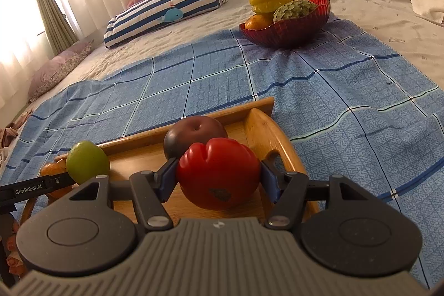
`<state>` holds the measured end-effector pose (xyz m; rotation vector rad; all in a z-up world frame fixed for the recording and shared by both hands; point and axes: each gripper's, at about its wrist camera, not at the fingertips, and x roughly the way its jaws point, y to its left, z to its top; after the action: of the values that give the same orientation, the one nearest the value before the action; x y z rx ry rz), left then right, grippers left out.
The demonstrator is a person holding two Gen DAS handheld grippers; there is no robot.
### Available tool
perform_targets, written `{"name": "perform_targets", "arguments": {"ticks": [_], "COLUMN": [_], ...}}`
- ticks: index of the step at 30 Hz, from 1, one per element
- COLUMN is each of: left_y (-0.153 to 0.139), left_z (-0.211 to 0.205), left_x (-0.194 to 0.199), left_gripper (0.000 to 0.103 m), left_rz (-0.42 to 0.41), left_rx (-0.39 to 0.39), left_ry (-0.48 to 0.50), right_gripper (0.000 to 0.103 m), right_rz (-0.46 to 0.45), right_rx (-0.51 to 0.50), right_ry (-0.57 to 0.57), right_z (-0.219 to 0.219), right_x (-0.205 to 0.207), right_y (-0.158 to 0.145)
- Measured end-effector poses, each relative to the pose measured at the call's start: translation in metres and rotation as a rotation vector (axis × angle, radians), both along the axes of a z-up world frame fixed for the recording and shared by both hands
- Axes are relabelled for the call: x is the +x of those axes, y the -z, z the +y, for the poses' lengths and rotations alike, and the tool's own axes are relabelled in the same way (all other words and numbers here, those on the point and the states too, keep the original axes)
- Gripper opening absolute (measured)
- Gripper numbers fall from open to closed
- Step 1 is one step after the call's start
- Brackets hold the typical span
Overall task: Organize fruits
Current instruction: 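Carry the citrus over the tray with the left gripper while the right carries the tomato, then open the left gripper to set the citrus down while the right lowers and releases the tomato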
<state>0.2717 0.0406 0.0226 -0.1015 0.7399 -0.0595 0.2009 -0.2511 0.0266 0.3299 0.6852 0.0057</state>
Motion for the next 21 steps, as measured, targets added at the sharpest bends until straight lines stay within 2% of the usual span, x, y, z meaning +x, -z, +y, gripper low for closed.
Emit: {"name": "perform_targets", "arguments": {"ticks": [13, 20, 21], "left_y": [0.001, -0.004, -0.005], "left_z": [-0.002, -0.001, -0.001], "left_x": [0.000, -0.006, -0.007], "left_gripper": [0.052, 0.059, 0.060], "left_rz": [-0.004, -0.013, -0.014], "left_rx": [0.011, 0.013, 0.013], "left_ry": [0.005, 0.009, 0.010], "right_gripper": [0.071, 0.072, 0.069], "right_rz": [-0.006, -0.005, -0.003], "right_rx": [0.003, -0.012, -0.015], "right_ry": [-0.001, -0.017, -0.018], "right_z": [-0.002, 0.001, 0.001], "right_x": [-0.002, -0.009, -0.010], "right_y": [-0.002, -0.005, -0.006]}}
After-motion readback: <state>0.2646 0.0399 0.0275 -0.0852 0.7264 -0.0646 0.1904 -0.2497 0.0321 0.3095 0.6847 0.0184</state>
